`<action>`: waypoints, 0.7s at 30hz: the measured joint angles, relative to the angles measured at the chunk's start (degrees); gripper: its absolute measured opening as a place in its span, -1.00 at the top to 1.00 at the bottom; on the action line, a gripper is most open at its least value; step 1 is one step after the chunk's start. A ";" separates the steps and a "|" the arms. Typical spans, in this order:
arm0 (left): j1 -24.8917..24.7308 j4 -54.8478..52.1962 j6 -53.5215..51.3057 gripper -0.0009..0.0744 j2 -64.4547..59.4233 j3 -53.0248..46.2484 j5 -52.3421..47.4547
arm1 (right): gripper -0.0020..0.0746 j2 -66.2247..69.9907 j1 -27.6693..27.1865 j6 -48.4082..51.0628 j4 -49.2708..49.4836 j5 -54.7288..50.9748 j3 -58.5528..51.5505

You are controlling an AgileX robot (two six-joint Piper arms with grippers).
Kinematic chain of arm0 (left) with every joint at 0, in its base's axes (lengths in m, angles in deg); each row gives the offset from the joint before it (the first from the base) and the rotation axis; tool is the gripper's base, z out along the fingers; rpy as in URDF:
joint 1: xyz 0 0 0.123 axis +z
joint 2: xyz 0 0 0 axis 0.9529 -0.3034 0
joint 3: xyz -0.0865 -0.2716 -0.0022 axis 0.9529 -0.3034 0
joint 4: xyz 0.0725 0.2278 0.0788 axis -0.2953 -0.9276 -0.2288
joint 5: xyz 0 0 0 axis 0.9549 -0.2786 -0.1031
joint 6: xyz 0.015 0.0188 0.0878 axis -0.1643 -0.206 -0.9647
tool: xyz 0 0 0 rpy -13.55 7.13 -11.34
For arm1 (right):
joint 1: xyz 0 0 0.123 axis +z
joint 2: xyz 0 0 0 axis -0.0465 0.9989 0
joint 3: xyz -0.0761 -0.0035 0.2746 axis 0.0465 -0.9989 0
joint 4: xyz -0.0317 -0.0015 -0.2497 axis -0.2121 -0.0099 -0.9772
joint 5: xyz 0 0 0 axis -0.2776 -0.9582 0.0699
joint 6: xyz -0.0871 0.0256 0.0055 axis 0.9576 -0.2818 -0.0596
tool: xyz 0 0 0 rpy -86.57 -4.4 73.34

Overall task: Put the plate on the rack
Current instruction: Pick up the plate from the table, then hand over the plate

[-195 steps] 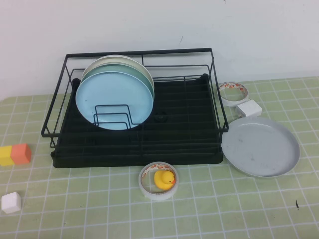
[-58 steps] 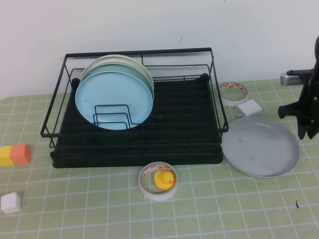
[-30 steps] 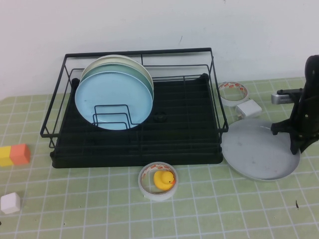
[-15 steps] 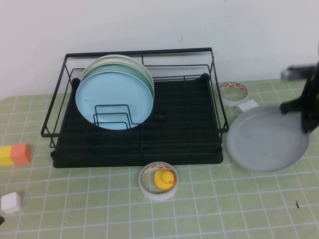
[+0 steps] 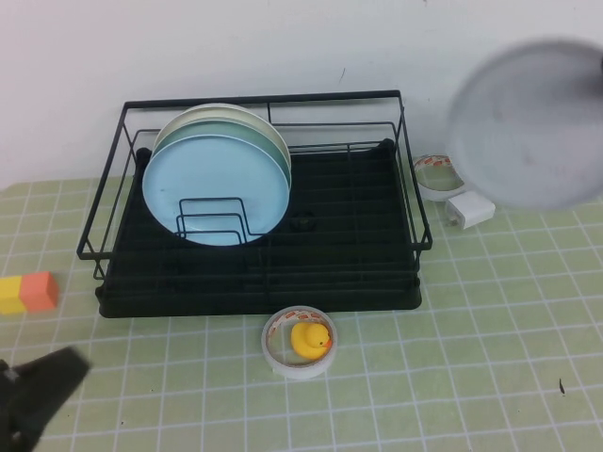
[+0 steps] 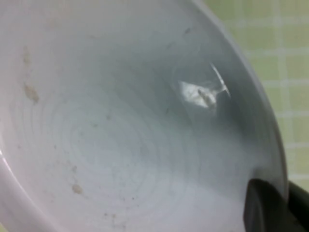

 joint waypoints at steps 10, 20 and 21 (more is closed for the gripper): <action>0.00 37.86 -44.60 0.98 0.00 0.00 -7.92 | 0.92 -12.71 9.23 7.19 15.07 -0.16 -3.58; 0.00 38.72 -49.21 0.19 0.00 0.00 -10.03 | 0.92 -14.41 29.67 7.68 16.41 8.47 -14.39; 0.00 38.72 -49.21 0.04 0.00 0.00 -10.03 | 0.92 -14.41 31.16 7.68 16.41 9.32 -14.50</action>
